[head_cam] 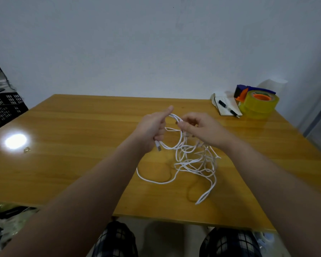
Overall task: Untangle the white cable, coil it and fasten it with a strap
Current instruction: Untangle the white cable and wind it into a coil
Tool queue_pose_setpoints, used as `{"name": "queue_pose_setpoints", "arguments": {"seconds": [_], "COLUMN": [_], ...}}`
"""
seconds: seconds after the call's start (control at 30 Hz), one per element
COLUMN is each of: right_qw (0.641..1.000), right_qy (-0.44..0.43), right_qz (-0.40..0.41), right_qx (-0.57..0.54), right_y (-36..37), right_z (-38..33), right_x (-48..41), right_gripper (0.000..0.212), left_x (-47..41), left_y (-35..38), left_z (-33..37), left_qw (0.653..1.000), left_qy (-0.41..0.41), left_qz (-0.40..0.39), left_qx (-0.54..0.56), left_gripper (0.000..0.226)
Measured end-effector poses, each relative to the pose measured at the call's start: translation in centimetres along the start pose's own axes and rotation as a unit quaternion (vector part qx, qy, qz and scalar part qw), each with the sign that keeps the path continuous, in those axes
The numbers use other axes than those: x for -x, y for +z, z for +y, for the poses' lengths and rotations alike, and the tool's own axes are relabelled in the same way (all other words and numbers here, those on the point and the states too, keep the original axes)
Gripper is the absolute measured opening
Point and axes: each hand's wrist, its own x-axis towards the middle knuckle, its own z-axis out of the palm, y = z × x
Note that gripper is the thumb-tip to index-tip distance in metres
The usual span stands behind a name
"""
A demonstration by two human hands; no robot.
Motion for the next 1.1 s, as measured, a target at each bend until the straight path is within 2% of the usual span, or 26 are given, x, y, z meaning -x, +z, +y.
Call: {"name": "queue_pose_setpoints", "arguments": {"seconds": [0.13,0.2,0.3,0.4,0.5,0.6,0.7,0.77,0.8,0.9,0.97,1.0,1.03,1.1], "right_qw": [0.997,0.996,0.992,0.984,0.968,0.963,0.936,0.915,0.920,0.972,0.985,0.993,0.990,0.938], "right_qy": [0.012,0.005,-0.015,0.008,0.012,-0.021,-0.055,-0.052,-0.028,0.064,0.087,0.080,0.080,0.105], "right_qz": [0.043,0.085,0.122,0.152,0.181,0.201,0.199,0.158,0.136,0.112,0.104,0.083,0.060,0.033], "right_qx": [-0.057,-0.027,0.006,-0.093,-0.176,-0.178,-0.286,-0.368,-0.366,-0.199,-0.108,-0.026,0.103,0.327], "right_y": [-1.1,-1.1,-0.6,-0.2,0.1,0.2,0.1,-0.3,-0.5,-0.9,-1.6,-2.0,-2.5,-3.1], "right_z": [0.6,0.4,0.5,0.1,-0.8,-1.3,-1.5,-1.7,-1.7,-1.0,-0.2,0.4,1.2,3.2], "right_x": [0.2,0.1,0.0,0.2,0.0,-0.3,-0.3,-0.1,0.1,0.8,1.5,1.8,2.0,2.4], "right_gripper": [0.018,0.011,0.007,0.010,0.014,0.016,0.020,0.020,0.023,0.056,0.056,0.054,0.053,0.042], "left_x": [-0.1,-0.1,-0.4,-0.1,0.4,0.3,-0.2,-0.4,-0.6,-1.0,-1.5,-1.7,-1.8,-1.9], "left_y": [-1.1,-1.0,-1.1,-1.1,-0.5,0.0,-0.7,-1.6,-2.1,-3.4,-5.0,-5.8,-6.6,-7.8], "left_z": [0.1,-0.1,-0.4,-0.4,-0.8,-1.3,-1.4,-1.9,-2.2,-2.6,-2.6,-2.5,-2.3,-2.0], "left_qw": [0.997,0.994,0.990,0.983,0.963,0.947,0.952,0.955,0.957,0.959,0.953,0.951,0.949,0.947], "left_qy": [0.053,0.058,0.057,0.068,0.070,0.052,0.037,0.025,0.024,0.012,-0.007,-0.016,-0.015,0.013], "left_qz": [0.051,0.074,0.101,0.085,0.083,0.108,0.120,0.138,0.152,0.212,0.268,0.284,0.294,0.317], "left_qx": [-0.023,-0.050,-0.084,-0.148,-0.246,-0.298,-0.281,-0.262,-0.245,-0.187,-0.142,-0.125,-0.109,-0.057], "left_gripper": [0.027,0.023,0.056,0.027,0.036,0.056,0.054,0.043,0.039,0.055,0.063,0.063,0.059,0.041]}}
